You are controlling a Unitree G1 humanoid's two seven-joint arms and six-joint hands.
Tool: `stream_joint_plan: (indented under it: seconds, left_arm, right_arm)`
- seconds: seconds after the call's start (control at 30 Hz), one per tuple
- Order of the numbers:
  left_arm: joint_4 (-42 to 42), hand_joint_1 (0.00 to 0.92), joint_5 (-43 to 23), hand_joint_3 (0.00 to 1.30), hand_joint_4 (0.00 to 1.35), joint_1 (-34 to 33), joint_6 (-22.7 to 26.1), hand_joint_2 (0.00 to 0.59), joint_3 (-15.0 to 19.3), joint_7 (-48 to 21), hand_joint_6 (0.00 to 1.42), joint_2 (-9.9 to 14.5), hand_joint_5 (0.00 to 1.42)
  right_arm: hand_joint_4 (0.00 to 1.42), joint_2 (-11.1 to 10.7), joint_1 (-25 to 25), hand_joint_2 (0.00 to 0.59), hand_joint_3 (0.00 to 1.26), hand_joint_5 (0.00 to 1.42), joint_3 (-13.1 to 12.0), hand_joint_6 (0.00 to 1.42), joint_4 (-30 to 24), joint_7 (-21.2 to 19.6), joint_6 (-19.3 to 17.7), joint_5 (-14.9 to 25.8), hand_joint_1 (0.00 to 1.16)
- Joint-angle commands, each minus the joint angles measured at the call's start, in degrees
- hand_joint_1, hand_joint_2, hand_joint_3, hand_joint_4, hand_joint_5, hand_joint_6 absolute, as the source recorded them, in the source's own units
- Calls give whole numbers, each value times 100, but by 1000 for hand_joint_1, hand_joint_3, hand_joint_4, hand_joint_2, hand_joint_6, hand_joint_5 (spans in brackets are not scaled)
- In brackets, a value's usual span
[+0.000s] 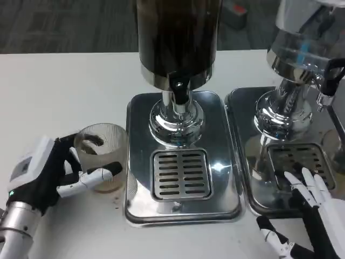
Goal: Grasp the cup under the faucet to collect the drink, then remove the cup.
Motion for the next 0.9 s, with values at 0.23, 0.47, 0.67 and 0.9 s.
stream_joint_plan:
  seconds: [0.23, 0.47, 0.67, 0.9]
  left_arm:
    - [94, 336, 56, 579, 801, 2, -304, 88, 32, 621, 1343, -59, 1008]
    - [57, 348, 25, 592, 824, 145, -455, 87, 78, 829, 1362, -19, 1032]
    - [-56, 352, 28, 620, 853, 268, -591, 87, 136, 949, 1388, 25, 1050]
    - [-406, 359, -2, 637, 875, 484, -805, 84, 277, 990, 1394, 53, 1063]
  right_arm:
    - [1, 5, -59, 358, 146, 0, -45, 224, 35, -29, -3, 64, 437]
    - [1, -1, -96, 358, 146, 0, -24, 225, 71, -16, -15, 82, 437]
    - [1, -1, -92, 358, 145, 0, -21, 226, 81, -15, -27, 106, 438]
    - [1, 6, -28, 358, 138, 0, -28, 229, 33, -23, -28, 115, 439]
